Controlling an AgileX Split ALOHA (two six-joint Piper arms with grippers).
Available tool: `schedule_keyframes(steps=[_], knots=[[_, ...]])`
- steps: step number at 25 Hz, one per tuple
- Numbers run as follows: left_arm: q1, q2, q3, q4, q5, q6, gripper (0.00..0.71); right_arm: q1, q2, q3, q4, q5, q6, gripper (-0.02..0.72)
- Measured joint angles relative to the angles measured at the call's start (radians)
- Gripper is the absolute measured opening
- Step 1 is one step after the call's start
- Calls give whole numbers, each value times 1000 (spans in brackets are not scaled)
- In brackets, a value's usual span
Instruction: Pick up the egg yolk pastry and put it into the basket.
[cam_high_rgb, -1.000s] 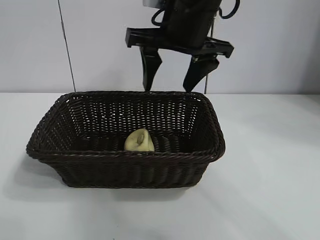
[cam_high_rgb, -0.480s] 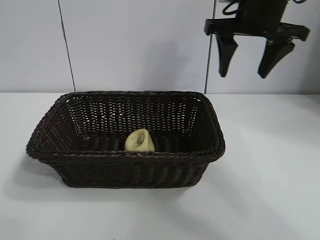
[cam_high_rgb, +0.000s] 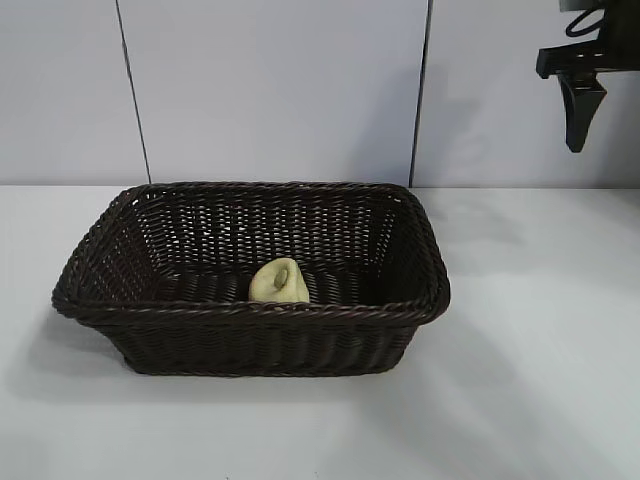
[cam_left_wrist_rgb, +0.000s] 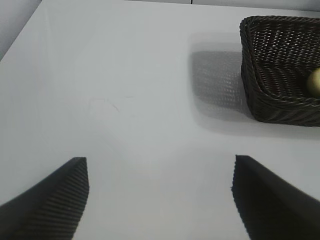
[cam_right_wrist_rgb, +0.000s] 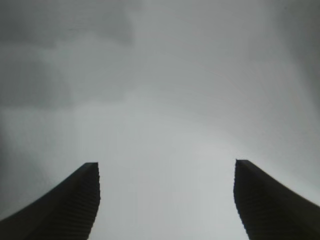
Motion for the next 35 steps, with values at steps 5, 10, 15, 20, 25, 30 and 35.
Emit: schedule_keyframes(steps=[5, 10, 15, 20, 25, 30, 35], knots=[[0, 0, 0, 0, 0, 0, 571, -1, -1, 0, 26, 0, -15, 540], [0, 0, 0, 0, 0, 0, 571, -1, -47, 86, 35, -1, -17, 540], [0, 0, 0, 0, 0, 0, 571, -1, -178, 271, 49, -1, -20, 540], [0, 0, 0, 0, 0, 0, 571, -1, -340, 475, 67, -2, -26, 540], [0, 0, 0, 0, 0, 0, 571, -1, -525, 671, 73, -3, -41, 540], [0, 0, 0, 0, 0, 0, 571, -1, -709, 877, 77, -25, -43, 540], [0, 0, 0, 0, 0, 0, 571, -1, -918, 1069, 87, -106, -44, 540]])
